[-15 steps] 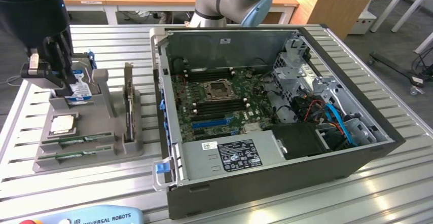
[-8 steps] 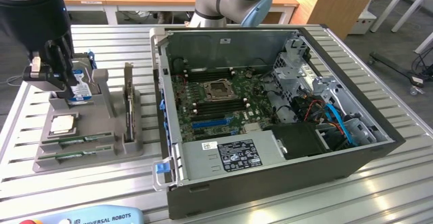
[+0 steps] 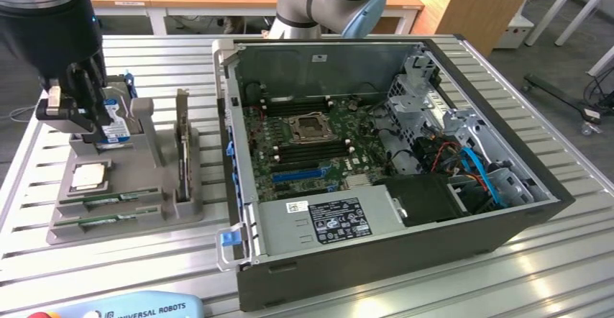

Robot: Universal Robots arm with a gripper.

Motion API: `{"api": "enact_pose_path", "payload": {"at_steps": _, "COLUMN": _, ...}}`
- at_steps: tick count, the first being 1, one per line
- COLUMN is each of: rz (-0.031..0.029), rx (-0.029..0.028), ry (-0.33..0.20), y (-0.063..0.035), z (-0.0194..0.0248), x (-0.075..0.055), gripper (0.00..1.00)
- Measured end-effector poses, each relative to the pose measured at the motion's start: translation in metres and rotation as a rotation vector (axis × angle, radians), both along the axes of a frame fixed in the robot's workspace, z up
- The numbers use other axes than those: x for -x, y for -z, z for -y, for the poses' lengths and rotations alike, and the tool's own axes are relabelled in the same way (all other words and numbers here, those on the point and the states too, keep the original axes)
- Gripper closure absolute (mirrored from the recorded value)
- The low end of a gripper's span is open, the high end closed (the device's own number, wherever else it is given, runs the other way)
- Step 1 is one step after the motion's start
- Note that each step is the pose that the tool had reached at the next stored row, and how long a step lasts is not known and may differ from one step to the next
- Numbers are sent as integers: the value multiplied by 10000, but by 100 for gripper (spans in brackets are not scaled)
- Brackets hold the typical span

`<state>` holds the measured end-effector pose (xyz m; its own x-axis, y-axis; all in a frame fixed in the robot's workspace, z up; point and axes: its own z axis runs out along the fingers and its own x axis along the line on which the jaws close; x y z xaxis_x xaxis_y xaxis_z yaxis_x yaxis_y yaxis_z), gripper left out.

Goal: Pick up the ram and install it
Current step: 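Pick up the ram and move it above insertion slot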

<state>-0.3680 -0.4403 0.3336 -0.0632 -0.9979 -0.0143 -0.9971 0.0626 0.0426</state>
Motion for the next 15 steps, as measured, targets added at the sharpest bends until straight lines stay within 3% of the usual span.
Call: {"api": "enact_pose_path", "payload": {"at_steps": 15, "rz": 0, "rx": 0, "ry": -1, "y": 116, "z": 0, "x": 0, "gripper": 64}}
